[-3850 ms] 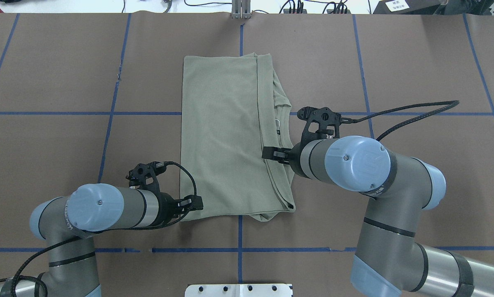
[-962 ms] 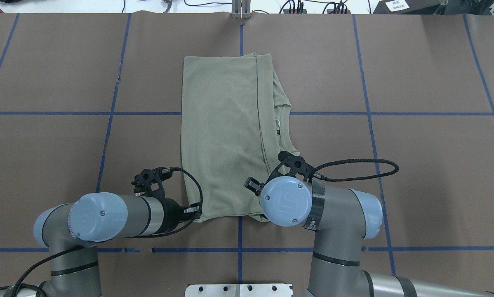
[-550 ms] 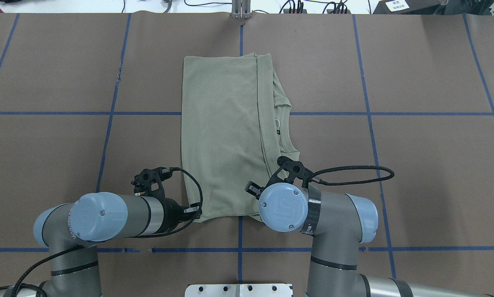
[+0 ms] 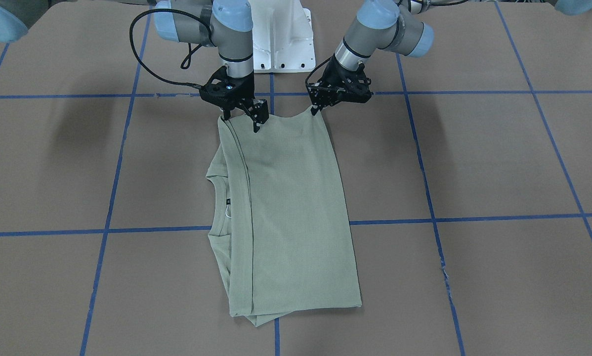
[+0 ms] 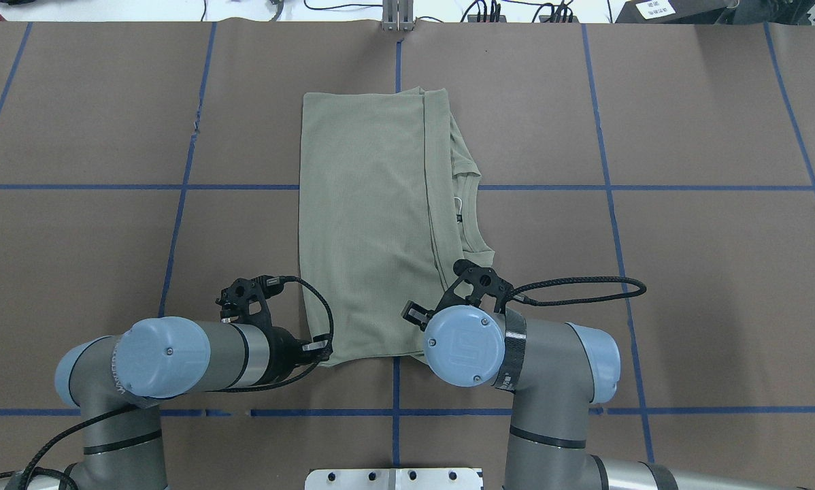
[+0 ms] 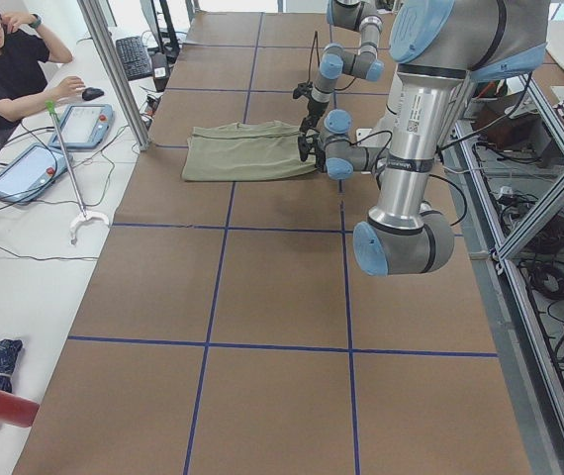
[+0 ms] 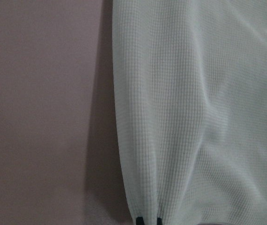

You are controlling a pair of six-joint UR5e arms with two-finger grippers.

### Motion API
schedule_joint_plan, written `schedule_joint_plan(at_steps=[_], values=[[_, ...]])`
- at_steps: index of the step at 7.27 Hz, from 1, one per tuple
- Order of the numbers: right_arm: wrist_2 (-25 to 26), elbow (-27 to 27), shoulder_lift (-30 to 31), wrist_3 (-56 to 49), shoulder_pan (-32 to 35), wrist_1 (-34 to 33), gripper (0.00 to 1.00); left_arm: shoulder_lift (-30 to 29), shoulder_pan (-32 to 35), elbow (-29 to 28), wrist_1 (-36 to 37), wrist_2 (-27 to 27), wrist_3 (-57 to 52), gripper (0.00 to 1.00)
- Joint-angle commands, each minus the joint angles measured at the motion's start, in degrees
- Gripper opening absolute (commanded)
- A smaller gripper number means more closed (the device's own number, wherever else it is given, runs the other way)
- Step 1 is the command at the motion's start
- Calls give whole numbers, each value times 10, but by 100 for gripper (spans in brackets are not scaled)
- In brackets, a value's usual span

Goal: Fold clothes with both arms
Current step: 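Move the right gripper to the other near corner of the shirt, then adjust the right gripper onto the near corner and close it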

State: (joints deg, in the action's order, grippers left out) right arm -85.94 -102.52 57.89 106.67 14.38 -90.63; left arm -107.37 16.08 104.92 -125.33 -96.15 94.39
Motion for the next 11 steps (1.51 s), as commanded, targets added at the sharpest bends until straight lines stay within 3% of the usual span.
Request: schedule_joint_plan(at_steps=[1,5,8,11], values=[[6,-39,6,-195,3,-9,100,1,0,-5,0,1,0,0],[-10,-40,24,-477,3,-43,99,1,-1,-7,-1,0,-1,0],[-5,-37,23,-568,1,-64,73,0,-1,-7,-2,0,-2,0],[-7,-36,24,-583,0,-65,53,0,-1,-7,-3,0,-2,0]])
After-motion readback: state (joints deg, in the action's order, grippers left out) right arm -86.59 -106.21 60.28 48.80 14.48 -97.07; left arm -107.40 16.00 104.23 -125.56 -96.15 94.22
